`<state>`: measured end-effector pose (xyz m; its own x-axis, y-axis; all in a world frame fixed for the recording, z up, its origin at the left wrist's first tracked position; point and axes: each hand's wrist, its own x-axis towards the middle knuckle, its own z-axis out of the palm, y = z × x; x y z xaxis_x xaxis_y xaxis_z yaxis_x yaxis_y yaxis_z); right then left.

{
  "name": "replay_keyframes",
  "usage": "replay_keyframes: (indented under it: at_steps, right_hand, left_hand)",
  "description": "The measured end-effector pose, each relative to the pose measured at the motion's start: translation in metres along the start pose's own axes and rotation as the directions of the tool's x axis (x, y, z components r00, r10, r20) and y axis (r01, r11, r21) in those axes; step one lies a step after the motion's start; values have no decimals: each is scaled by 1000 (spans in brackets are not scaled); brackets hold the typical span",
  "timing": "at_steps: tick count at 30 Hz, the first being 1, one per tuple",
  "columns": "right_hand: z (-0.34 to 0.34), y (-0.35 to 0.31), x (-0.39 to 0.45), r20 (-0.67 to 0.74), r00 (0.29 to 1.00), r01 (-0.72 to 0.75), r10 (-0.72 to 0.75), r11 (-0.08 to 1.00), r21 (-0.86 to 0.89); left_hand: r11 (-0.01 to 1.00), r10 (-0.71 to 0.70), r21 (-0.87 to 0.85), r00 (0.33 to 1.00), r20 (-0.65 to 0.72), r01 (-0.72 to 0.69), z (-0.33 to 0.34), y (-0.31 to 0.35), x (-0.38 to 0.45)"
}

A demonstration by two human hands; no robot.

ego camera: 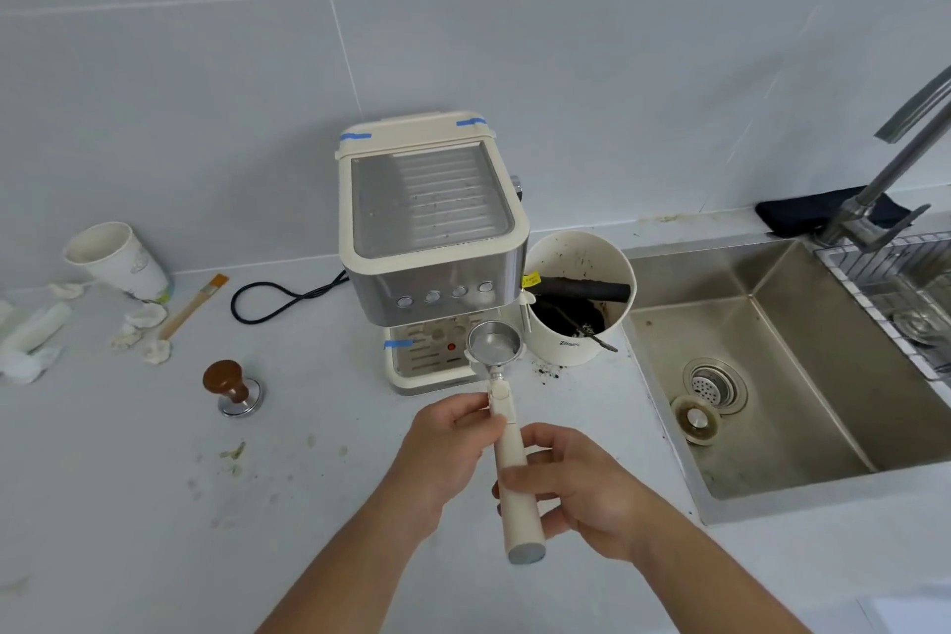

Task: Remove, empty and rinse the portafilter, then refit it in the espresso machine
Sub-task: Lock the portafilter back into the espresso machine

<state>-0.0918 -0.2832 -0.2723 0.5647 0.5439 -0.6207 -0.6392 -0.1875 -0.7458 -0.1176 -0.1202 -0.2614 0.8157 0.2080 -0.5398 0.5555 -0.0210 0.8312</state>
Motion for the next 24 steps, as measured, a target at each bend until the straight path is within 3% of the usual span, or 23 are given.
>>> replay_keyframes:
  at_steps: [3,6,10,13,17,19,24]
  right_hand:
    - [5,1,7,8,1000,-9,10,1000,-5]
    - [7,1,15,15,1000,-23,22,1000,15]
    - [9,1,29,16,999,-39,39,999,31]
    - [10,2,41,10,999,-49,49,998,42]
    - [11,2,57,9,998,-60,60,994,93]
    - [12,0,64,10,998,-66,66,993,96]
    - [19,-6,76,6,998,-64,63,994,90]
  left_hand:
    - [982,47,178,998,42,-54,-25,12,-6]
    - [903,251,359,968,1,-235,-51,30,-12]
    - [745,528,515,847,-69,-423,-79,66,-15]
    - [596,703,618,705,-93,-513,-93,90,-9]
    - [372,822,713,568,45,-594,-101,118,13]
    - [299,811,732,567,142,-612,-101,131,29]
    - [216,695,772,650,308,-597,-99,151,67]
